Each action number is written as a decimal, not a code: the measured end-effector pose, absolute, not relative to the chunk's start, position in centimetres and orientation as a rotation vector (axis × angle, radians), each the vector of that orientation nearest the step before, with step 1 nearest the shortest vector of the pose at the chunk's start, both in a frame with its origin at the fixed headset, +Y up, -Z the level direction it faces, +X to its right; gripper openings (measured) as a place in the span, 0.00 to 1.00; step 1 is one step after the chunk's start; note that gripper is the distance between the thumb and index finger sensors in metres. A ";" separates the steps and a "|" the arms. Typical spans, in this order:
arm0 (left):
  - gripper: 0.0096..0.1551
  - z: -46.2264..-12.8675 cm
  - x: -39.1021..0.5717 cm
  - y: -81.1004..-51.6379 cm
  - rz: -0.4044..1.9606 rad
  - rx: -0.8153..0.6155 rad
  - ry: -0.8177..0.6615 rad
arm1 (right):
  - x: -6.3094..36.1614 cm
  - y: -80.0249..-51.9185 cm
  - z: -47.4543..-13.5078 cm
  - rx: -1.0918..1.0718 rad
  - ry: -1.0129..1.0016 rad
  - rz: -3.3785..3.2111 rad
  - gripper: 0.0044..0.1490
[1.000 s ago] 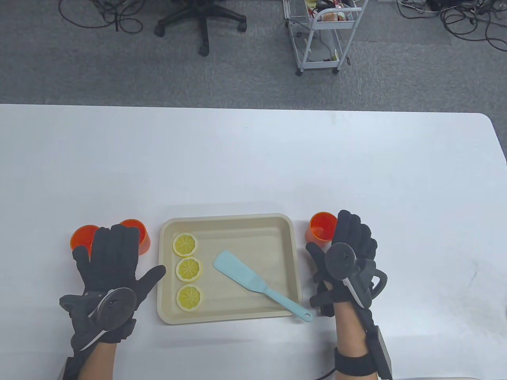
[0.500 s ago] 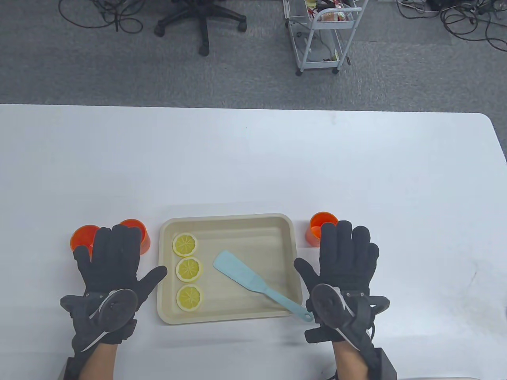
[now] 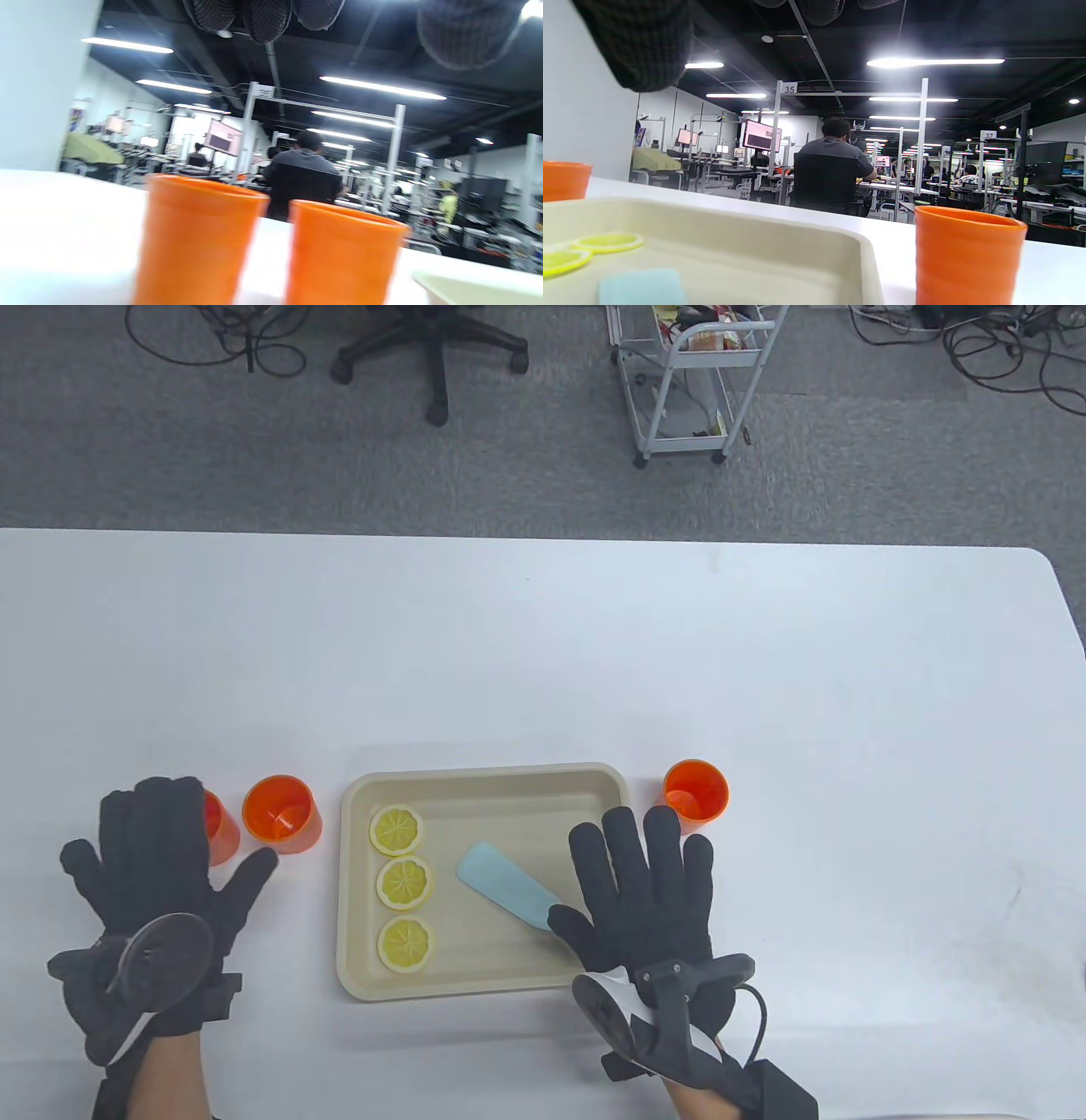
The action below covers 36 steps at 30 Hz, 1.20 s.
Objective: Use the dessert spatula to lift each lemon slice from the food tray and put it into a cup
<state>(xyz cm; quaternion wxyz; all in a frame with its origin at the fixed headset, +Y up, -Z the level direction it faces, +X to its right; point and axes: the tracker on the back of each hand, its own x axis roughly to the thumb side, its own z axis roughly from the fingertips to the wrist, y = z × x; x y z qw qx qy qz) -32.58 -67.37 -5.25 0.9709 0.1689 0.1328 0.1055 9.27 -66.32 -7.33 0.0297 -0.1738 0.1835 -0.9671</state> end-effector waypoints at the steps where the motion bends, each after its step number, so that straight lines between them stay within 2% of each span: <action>1: 0.59 -5.2 -33.4 -67.7 0.237 0.339 0.291 | 9.2 -66.4 -7.3 -0.543 0.566 -2.977 0.63; 6: 0.64 -6.2 -36.1 -70.3 0.327 0.250 0.388 | 8.5 -66.9 -7.2 -0.578 0.530 -2.949 0.63; 12: 0.66 -7.6 -35.9 -72.4 0.264 0.109 0.393 | 7.9 -67.4 -7.1 -0.614 0.490 -2.927 0.63; 18: 0.67 -8.4 -35.4 -73.6 0.260 0.078 0.407 | 7.3 -67.8 -7.2 -0.637 0.446 -2.917 0.63; 22: 0.63 -8.9 -35.2 -74.5 0.228 0.026 0.424 | 7.2 -67.9 -7.1 -0.639 0.435 -2.909 0.63; 24: 0.59 -8.9 -35.1 -74.3 0.220 0.053 0.432 | 7.2 -67.8 -7.2 -0.639 0.433 -2.913 0.63; 29: 0.60 -8.4 -35.2 -73.4 0.261 0.076 0.456 | 7.5 -68.0 -7.4 -0.628 0.404 -2.924 0.63; 36: 0.60 -6.3 -34.8 -69.9 0.306 0.277 0.454 | 7.9 -67.8 -7.7 -0.606 0.402 -2.956 0.63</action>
